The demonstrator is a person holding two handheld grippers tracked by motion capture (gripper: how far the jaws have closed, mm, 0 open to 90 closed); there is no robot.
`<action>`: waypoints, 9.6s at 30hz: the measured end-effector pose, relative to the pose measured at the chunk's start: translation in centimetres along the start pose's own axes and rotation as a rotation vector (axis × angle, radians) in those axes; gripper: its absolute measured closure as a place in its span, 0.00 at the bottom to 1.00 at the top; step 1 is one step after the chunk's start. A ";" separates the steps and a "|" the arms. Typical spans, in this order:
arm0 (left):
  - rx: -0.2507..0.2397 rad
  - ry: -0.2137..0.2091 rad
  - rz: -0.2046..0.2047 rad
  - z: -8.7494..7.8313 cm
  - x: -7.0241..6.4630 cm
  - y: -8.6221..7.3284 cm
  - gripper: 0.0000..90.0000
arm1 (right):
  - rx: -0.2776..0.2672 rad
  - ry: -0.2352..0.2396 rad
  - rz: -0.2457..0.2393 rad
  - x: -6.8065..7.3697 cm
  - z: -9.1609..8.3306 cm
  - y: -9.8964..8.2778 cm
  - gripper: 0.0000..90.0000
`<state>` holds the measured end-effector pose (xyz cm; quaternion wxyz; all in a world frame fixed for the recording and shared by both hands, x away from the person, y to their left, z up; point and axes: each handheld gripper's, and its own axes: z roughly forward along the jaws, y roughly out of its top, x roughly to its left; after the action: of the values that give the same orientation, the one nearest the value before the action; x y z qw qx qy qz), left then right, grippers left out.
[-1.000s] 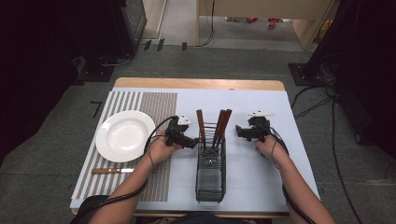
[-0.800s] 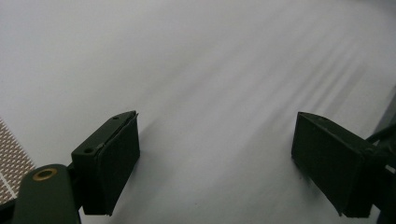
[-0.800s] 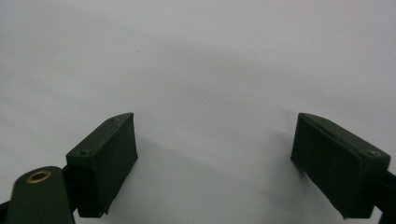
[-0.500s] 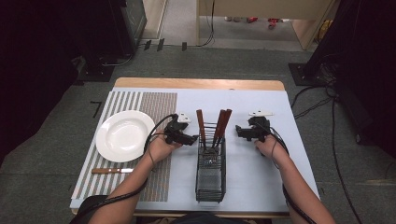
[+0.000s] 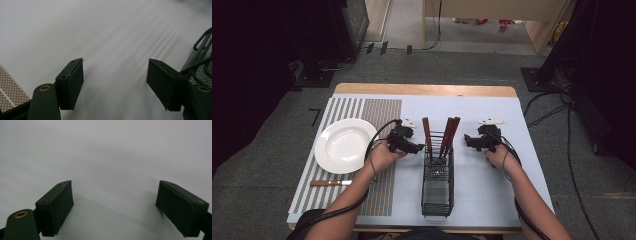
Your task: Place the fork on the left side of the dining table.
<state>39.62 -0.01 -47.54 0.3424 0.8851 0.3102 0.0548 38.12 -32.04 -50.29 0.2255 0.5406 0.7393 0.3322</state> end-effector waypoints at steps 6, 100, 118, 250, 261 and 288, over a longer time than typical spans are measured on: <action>0.034 -0.022 0.004 -0.3 -0.2 0.3 0.30 | 0.000 0.000 0.000 0.0 0.0 0.0 0.15; -0.163 -0.132 0.039 -11.5 -2.6 5.9 0.35 | 0.000 0.001 0.001 0.0 0.0 0.0 0.15; -0.194 -0.151 0.060 -10.3 -3.6 7.3 0.43 | -0.001 0.001 0.001 0.0 0.0 0.0 0.15; -0.318 0.162 -0.181 -16.8 11.0 6.1 0.91 | -0.001 0.000 -0.001 0.0 0.0 0.0 0.15; -0.394 0.220 -0.364 -16.6 15.3 3.6 0.91 | -0.001 0.000 0.000 0.0 0.0 0.0 0.15; -0.380 0.251 -0.584 -18.2 20.3 -2.1 0.85 | 0.000 0.000 0.000 0.0 0.0 0.0 0.15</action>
<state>49.18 23.60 -37.41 0.4609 0.6664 0.5737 0.1196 38.09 -32.03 -50.29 0.2255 0.5408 0.7392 0.3322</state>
